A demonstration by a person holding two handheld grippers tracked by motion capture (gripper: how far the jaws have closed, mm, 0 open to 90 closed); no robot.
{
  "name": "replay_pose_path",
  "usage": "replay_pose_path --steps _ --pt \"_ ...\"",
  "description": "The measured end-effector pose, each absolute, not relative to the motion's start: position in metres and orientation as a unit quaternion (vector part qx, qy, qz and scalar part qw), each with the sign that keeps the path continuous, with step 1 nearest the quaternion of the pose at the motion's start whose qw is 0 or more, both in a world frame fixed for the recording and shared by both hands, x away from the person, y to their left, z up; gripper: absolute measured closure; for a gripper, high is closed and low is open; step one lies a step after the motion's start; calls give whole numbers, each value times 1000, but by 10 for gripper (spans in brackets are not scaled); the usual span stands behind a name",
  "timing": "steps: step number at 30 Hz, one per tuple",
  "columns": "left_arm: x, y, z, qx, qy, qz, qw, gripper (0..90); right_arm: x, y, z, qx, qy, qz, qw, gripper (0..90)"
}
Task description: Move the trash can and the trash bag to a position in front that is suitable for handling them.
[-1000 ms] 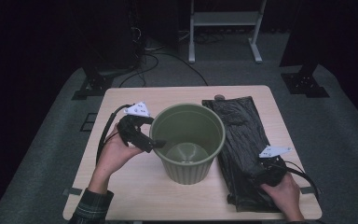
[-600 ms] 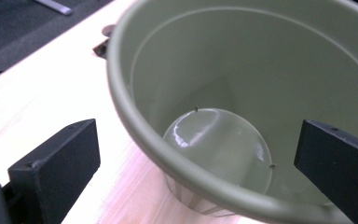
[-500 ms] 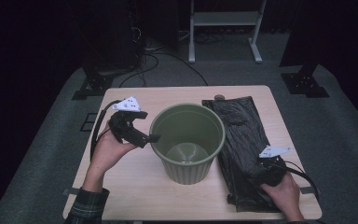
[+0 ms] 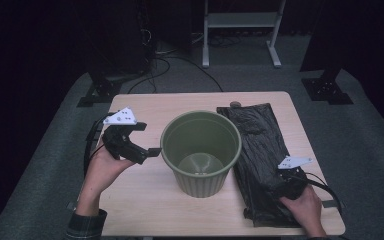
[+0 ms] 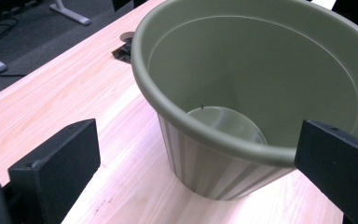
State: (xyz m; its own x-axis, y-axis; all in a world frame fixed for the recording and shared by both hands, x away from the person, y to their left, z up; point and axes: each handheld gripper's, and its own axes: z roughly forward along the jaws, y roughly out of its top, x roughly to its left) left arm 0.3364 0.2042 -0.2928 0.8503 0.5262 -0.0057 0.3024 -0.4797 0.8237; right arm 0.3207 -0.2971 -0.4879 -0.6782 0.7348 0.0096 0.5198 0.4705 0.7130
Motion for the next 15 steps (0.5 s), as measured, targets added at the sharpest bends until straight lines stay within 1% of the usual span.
replay_pose_path --steps 7,15 --pt "323 214 -308 847 253 129 450 0 321 -297 -488 371 844 356 151 3" --pt "309 218 -335 845 255 138 451 0 321 -297 -488 371 844 356 151 3"
